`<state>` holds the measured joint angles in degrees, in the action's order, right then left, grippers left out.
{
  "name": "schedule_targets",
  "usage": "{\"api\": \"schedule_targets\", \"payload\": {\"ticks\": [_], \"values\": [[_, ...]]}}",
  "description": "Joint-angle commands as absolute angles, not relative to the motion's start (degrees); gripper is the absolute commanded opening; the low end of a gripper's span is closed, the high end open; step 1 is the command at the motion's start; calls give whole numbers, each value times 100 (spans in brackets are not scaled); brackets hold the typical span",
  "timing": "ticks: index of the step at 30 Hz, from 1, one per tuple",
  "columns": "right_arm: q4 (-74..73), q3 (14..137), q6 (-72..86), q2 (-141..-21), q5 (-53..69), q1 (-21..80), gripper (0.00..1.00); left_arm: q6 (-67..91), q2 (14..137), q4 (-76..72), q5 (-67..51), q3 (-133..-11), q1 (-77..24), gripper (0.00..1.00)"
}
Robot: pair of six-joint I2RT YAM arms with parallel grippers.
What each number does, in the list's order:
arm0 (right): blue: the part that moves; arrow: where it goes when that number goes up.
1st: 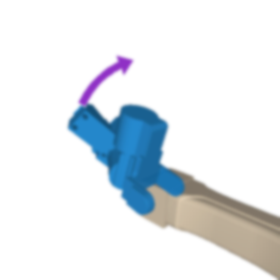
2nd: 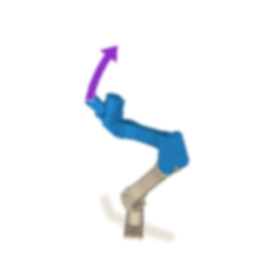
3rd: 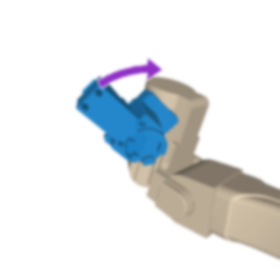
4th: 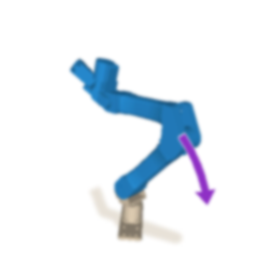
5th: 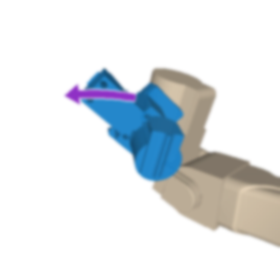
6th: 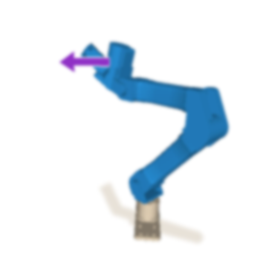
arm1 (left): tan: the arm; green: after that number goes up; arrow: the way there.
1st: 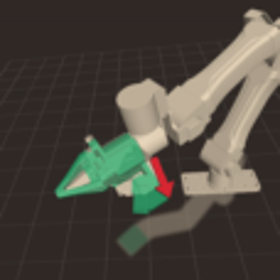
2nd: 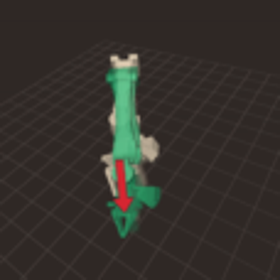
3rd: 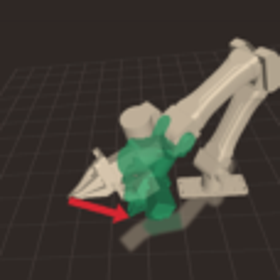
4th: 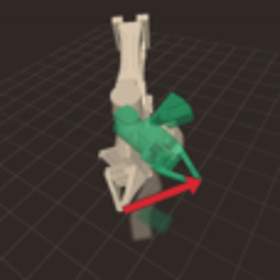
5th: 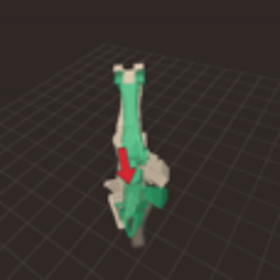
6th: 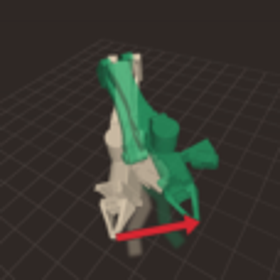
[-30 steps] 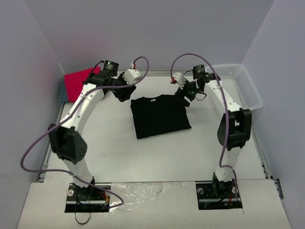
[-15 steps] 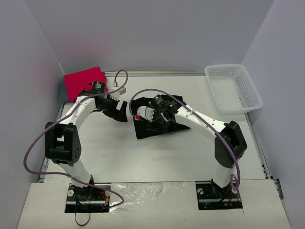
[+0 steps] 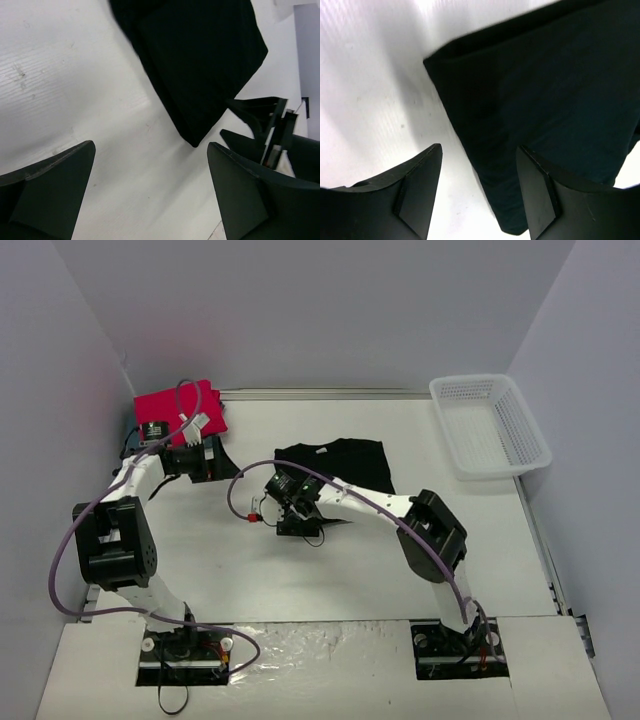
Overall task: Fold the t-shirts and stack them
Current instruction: Put the neatly folded tshirt into the corner of the board with the left arm
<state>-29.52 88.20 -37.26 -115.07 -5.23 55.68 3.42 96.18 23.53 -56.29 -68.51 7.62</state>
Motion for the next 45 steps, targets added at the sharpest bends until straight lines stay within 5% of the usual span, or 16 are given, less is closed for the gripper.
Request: {"api": "schedule_targets", "payload": {"ticks": [1, 12, 23, 26, 27, 29, 38, 45], "values": [[-3041, 9289, -3595, -11803, -870, 5782, 57, 817, 9255, 1803, -6213, -6812, 738, 94], [-3129, 9975, -3524, -12691, -1151, 6126, 56, 1766, 9184, 871, -6451, -6443, 1072, 94], [-3129, 10134, -3533, -13113, -1608, 6091, 44, 2215, 9079, 396, -6627, -6179, 1116, 94], [-3138, 10169, -3542, -13192, -1679, 6073, 24, 2294, 9123, 299, -6697, -6144, 1108, 94], [-3138, 10178, -3533, -13201, -1670, 6065, 8, 2320, 9149, 281, -6732, -6126, 1116, 94], [-3146, 10178, -3542, -13219, -1653, 6056, 0, 2416, 9184, 185, -6767, -6117, 1108, 94], [-3436, 10687, -3463, -13140, -1670, 6012, 0, 3612, 9676, -527, -7171, -6020, 1011, 94], [-3770, 11399, -3410, -13253, -1573, 5941, 0, 3709, 10502, 342, -7129, -6354, 580, 94]]}}
